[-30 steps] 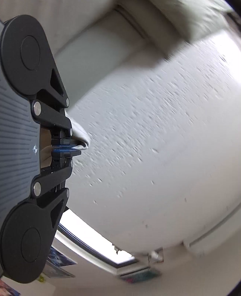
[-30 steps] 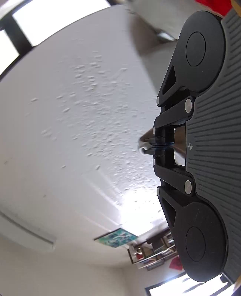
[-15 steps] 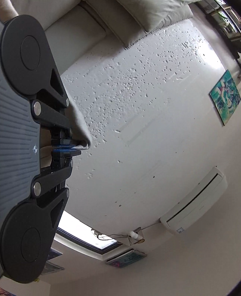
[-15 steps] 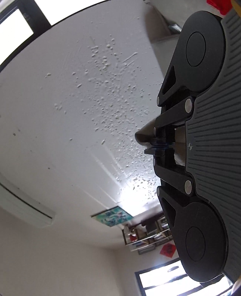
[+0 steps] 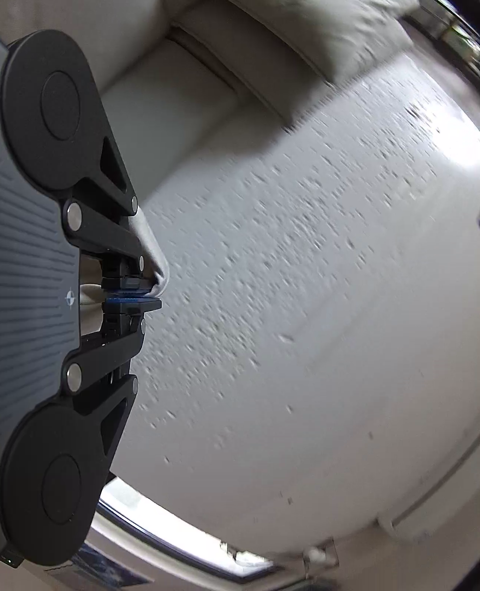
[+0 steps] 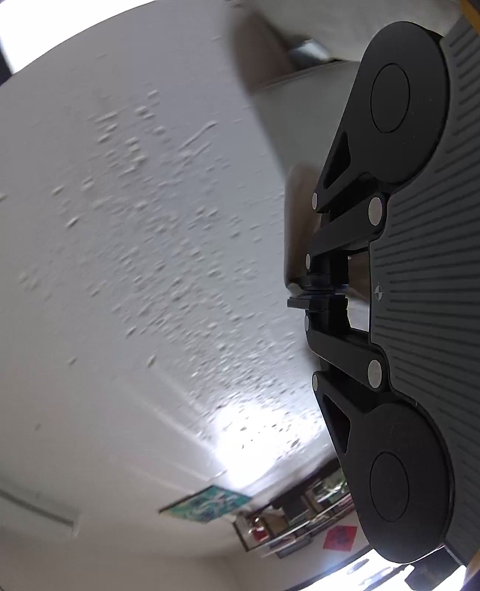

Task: Fold clothes
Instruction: 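Raise the sweatshirt high with both tools to unfold it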

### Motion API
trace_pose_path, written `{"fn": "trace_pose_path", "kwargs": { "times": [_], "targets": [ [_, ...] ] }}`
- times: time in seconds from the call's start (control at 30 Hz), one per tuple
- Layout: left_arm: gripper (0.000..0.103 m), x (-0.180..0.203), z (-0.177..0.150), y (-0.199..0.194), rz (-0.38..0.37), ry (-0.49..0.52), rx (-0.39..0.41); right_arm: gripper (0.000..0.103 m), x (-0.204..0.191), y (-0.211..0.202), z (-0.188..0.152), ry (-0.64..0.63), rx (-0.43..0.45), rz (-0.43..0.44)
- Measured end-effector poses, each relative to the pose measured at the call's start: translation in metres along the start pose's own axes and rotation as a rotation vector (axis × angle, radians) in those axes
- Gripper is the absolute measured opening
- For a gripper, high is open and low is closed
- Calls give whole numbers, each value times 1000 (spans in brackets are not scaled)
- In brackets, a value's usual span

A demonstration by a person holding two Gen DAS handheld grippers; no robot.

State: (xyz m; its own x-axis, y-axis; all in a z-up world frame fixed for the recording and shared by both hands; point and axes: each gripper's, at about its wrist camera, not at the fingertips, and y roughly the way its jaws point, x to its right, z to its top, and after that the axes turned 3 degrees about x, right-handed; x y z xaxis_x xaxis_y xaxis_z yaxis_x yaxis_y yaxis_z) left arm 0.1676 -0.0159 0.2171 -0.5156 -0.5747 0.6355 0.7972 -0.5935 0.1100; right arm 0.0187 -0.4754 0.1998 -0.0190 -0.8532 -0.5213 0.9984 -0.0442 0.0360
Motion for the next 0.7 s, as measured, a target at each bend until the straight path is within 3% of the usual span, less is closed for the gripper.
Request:
{"fn": "trace_pose_path", "kwargs": {
  "times": [0.1, 0.17, 0.23, 0.33, 0.5, 0.6, 0.7],
  "targets": [
    [0, 17, 11, -20, -15, 72, 31, 2, -15, -31, 19, -56, 78, 16],
    [0, 3, -5, -26, 11, 59, -38, 2, -8, -45, 11, -56, 30, -17],
    [0, -20, -33, -28, 74, 47, -133, 2, 6, -50, -12, -51, -71, -68],
    [0, -64, -95, -35, 189, 36, -280, 2, 40, -43, -77, -54, -286, -162],
    [0, -154, -217, -48, 451, -75, -523, 2, 114, -34, -216, 33, -600, -357],
    [0, -189, -268, -66, 586, -100, -603, 2, 153, -48, -288, 110, -756, -468],
    [0, -197, -288, -84, 623, -93, -635, 2, 172, -73, -319, 141, -832, -513]
  ]
}}
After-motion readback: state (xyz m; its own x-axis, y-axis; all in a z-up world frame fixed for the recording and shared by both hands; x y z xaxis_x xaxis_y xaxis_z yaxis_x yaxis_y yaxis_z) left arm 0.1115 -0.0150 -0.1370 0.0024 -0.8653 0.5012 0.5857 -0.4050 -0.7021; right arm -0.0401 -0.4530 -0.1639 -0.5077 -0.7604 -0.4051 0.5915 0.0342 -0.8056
